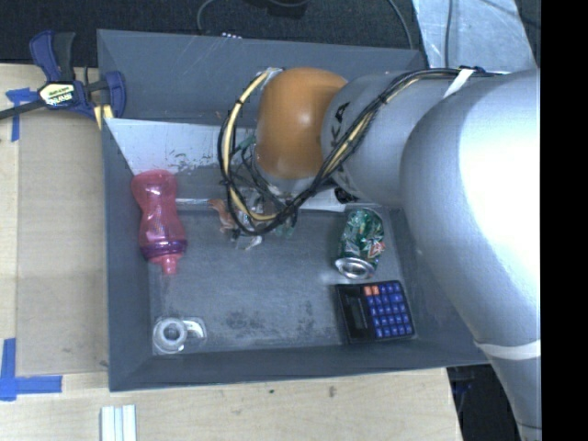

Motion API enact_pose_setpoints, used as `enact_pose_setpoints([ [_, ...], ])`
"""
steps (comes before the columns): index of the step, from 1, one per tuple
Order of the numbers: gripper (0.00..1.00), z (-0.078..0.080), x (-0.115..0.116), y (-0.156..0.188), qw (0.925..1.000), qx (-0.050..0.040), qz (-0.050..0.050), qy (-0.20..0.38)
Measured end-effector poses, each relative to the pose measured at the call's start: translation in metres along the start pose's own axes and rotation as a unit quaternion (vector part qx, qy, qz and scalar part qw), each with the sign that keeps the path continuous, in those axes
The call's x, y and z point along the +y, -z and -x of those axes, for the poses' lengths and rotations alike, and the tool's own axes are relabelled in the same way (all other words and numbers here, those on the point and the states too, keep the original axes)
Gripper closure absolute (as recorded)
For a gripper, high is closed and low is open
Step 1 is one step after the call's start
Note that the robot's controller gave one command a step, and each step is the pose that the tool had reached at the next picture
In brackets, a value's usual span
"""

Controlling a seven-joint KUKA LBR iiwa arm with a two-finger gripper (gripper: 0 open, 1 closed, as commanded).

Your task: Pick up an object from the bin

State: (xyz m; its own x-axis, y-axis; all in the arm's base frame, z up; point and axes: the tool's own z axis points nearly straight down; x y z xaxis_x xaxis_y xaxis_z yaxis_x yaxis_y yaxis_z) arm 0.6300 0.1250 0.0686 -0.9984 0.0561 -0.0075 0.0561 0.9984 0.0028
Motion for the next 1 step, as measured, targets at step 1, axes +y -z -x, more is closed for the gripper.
enact_pose_setpoints([
  [1, 1.0, -0.0005, -0.0021, 0.0004, 0.9999, 0.0006, 0.0, -0.01],
])
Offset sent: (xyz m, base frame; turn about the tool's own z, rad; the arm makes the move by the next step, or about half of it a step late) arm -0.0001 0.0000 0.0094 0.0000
